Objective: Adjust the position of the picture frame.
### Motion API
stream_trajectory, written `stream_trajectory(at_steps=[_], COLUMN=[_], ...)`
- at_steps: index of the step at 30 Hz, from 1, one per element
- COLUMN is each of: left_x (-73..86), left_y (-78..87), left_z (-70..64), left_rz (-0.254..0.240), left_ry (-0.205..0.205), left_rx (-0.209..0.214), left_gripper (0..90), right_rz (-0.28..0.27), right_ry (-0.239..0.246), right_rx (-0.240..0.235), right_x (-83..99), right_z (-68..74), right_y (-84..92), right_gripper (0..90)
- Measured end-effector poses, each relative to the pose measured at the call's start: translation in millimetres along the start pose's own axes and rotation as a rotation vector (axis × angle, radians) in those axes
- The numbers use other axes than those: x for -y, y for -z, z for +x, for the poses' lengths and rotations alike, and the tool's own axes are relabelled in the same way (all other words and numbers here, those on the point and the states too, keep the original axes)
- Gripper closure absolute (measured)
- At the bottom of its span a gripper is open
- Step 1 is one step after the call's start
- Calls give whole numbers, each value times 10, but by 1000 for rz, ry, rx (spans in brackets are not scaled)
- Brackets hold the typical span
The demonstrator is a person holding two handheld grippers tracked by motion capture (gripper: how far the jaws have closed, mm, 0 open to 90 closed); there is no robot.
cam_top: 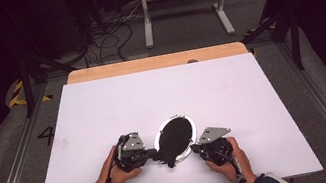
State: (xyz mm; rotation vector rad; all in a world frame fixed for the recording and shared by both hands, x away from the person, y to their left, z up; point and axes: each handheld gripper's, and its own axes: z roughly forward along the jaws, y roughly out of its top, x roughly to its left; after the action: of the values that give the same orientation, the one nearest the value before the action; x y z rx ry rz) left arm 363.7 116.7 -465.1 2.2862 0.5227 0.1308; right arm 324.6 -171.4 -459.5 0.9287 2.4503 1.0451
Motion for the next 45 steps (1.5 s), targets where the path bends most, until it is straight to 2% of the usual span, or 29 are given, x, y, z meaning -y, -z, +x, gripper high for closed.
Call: stream_trajectory(at_steps=[8,10,14,17,18,24,33,40,45], left_x=[-28,-44,-65,-88,-92,-129,-162,-179,-185], left_y=[-37,-50,-83,-107,-116,-160,-195,-214,-222], left_z=[-22,-26,-40,-44,-54,-68,-86,-89,-101], left_rz=[-8,-8,-15,-17,-19,-26,-28,-30,-30], left_ry=[9,2,13,1,12,4,4,6,8], left_rx=[-5,-10,-3,-11,-8,-13,-20,-18,-22], left_gripper=[890,890,888,889,888,891,891,891,892], right_rz=[-5,-7,-12,-14,-15,-18,-18,-22,-19], right_ry=[-6,-16,-31,-36,-38,-45,-55,-83,-77], right_rx=[24,32,43,57,58,80,88,81,88], right_x=[-10,-15,-23,-29,-32,-46,-79,-96,-112], right_z=[-69,-105,-172,-208,-223,-294,-384,-449,-459], right_y=[-19,-29,-44,-56,-59,-80,-115,-139,-152], right_gripper=[900,900,900,900,900,900,900,900,900])
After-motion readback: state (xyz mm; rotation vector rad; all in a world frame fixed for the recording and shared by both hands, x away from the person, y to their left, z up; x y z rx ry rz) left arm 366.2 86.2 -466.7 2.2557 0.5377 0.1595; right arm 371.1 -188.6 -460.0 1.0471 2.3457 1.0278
